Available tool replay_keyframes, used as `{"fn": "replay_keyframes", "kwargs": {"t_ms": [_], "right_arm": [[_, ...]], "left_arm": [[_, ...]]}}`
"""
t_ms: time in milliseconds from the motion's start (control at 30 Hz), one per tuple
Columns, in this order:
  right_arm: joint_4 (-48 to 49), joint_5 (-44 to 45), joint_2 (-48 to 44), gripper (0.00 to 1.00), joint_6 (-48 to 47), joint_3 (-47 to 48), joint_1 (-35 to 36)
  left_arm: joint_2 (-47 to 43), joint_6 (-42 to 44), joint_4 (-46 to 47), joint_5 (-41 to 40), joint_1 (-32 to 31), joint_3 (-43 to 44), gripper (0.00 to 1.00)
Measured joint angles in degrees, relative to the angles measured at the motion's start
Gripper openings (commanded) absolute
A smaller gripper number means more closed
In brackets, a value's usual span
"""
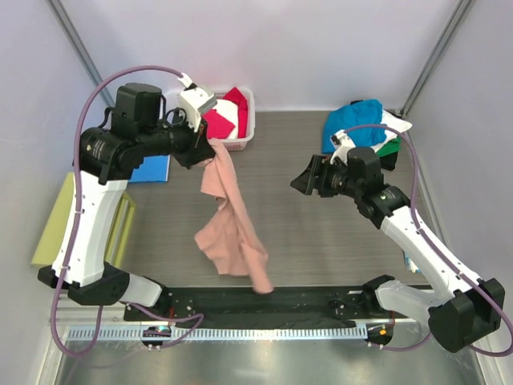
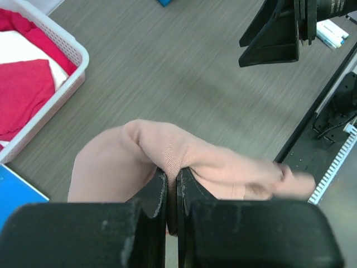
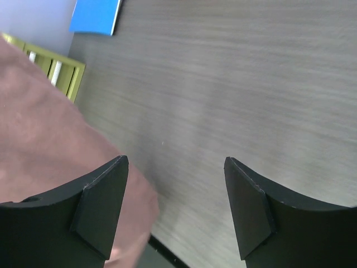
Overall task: Fold and stack the t-shirts
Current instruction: Move the tshirt to the center of the board
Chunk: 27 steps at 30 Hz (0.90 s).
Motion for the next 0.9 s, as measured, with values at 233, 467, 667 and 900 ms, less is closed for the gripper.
{"fn": "replay_keyframes", "kwargs": {"t_ms": [233,467,667,900], "right_arm": [[-0.2,-1.3,-2.8,0.74,1.5,-3.3,2.2],[-0.3,-1.3,-5.7,0.72,2.0,-3.3,2.2],[-0.6,-1.3,-6.2,0.71,2.2,-3.3,2.2],[-0.6,-1.3,-6.2,0.73,2.6,-3.3,2.2]], "left_arm": [[0.2,-0.1,-3.1,-0.3,-3.1,1.9,0.00],[1.7,-1.7,-3.4,2.9,-5.2,3.7,0.00],[3.0,-1.7,-4.0,5.8,-6.8,6.2,0.00],[-0.7,-1.1,-3.5,3.3,-6.8,4.2,0.01]]}}
